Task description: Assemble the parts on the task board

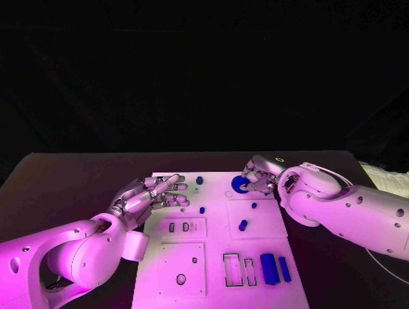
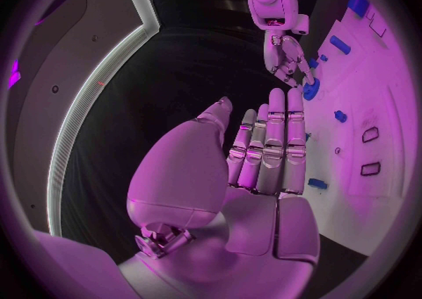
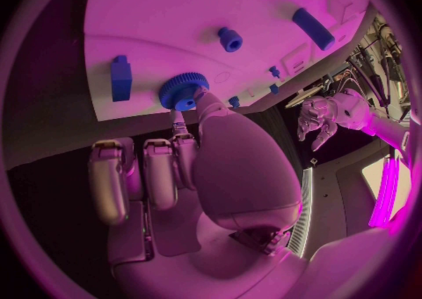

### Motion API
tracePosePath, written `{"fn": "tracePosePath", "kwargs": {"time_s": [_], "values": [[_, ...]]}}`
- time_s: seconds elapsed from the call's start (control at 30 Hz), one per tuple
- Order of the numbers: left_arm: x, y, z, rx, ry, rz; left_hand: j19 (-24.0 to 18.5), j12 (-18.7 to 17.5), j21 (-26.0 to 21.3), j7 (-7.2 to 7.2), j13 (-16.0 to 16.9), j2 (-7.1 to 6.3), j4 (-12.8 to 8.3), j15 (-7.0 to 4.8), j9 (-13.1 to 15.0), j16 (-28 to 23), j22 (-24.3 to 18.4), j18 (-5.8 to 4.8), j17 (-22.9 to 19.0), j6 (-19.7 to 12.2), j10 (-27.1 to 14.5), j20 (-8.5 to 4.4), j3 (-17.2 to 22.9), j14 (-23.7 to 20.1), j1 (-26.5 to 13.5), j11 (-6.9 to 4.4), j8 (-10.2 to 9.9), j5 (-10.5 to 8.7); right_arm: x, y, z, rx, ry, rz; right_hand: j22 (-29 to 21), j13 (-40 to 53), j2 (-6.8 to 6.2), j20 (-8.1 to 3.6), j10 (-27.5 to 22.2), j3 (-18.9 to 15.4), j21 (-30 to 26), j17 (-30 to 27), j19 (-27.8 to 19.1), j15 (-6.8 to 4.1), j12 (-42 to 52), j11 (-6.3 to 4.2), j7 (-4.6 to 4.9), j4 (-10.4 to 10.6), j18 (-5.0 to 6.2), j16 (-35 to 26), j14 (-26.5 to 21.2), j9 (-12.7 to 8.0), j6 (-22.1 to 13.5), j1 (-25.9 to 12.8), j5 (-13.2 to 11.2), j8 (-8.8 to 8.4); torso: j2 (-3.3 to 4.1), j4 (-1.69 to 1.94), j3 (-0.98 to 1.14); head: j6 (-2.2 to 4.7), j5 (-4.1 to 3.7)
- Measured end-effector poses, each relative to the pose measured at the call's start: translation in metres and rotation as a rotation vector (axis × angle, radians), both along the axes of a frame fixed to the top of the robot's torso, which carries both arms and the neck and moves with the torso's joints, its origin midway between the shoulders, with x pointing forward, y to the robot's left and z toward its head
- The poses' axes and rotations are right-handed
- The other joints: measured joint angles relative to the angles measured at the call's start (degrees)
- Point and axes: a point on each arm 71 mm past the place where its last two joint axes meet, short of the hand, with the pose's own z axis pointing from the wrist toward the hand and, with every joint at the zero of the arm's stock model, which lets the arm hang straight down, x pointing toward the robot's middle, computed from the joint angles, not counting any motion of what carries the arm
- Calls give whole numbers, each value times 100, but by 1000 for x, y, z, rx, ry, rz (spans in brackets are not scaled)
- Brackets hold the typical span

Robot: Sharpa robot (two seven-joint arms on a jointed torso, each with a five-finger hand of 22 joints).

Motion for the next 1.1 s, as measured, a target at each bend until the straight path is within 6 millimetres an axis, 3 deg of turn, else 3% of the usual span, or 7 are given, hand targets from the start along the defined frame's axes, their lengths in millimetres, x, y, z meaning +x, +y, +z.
{"fn": "tracePosePath", "kwargs": {"time_s": [0.33, 0.6, 0.7, 0.83, 0.93, 1.1], "values": [[0, 0, 0, 1, 2, 0, 0, 0, 0, 0, 0, 0, -15, 0, 0, -22, -1, 0, -1, 0, 0, 0, 15, 0, 0, 0, -22, 0, 0, 7, 0, -59, -9, 13, -1, -14, -115, 0, 0, -17, 0, -1, 0, 0, 5, 0, 0, 17, 4, 0, 0, -30, -1, -118, -101, -67, -2, -5, 0, -20, 8], [0, 1, 0, 2, 4, -1, 0, 0, 0, 0, 0, 0, -15, 0, 0, -22, -1, 0, -1, 0, 0, 0, 15, 0, 0, 0, -22, 0, 1, 9, 0, -81, -18, 16, -1, -15, -112, 0, 0, 66, 23, -1, 0, 0, 117, 0, 6, 15, 7, 23, 0, -36, 74, -115, -60, -87, -5, -5, 3, -19, 8], [0, 1, 0, 2, 4, -1, 0, 0, 0, 0, 0, 0, -15, 0, 0, -22, -1, 0, 2, 0, 0, 0, 15, 0, 0, 0, -22, 0, -1, 10, 0, -80, -26, 18, -1, -15, -66, 0, 0, 162, 23, -1, -1, 0, 215, 0, -2, -16, 8, 23, 0, -34, 123, -69, 79, -81, -5, -4, 3, -7, 7], [0, 1, 0, 3, 4, 1, 0, 0, 0, 0, 0, 0, -15, 0, 0, -22, -1, 0, 4, 0, 0, 0, 15, 0, 0, 0, -22, 0, -5, 15, 0, -71, -50, 30, 4, -15, 9, -21, 20, 294, 62, -2, 20, 0, 316, -20, 22, -72, 10, 51, 0, -34, 149, 6, 20, -78, -5, -3, 7, 12, 19], [0, 3, -1, 4, 4, 4, 0, 0, 0, 0, 0, 0, -15, 0, 0, -22, -2, -1, 4, 0, 0, 0, 15, 0, 0, 0, -22, 0, -9, 21, 0, -59, -72, 44, 3, -15, 15, -20, 20, 354, 62, -2, 20, 0, 354, -20, 31, -81, -76, 51, 0, -34, 157, 31, 8, -77, -5, 7, 8, 23, 24], [1, 5, -1, 7, 4, 9, 0, 0, 0, 0, 0, 0, -15, 0, 0, -22, -2, 0, 8, 0, 0, 0, 15, 0, 0, 0, -22, 0, -16, 30, 5, -31, -112, 66, 3, -15, -1, -42, -2, 412, 71, -2, -2, -22, 379, -41, 38, -48, -76, 51, 22, -34, 166, 46, 125, -76, -6, 30, -3, 27, 25]]}}
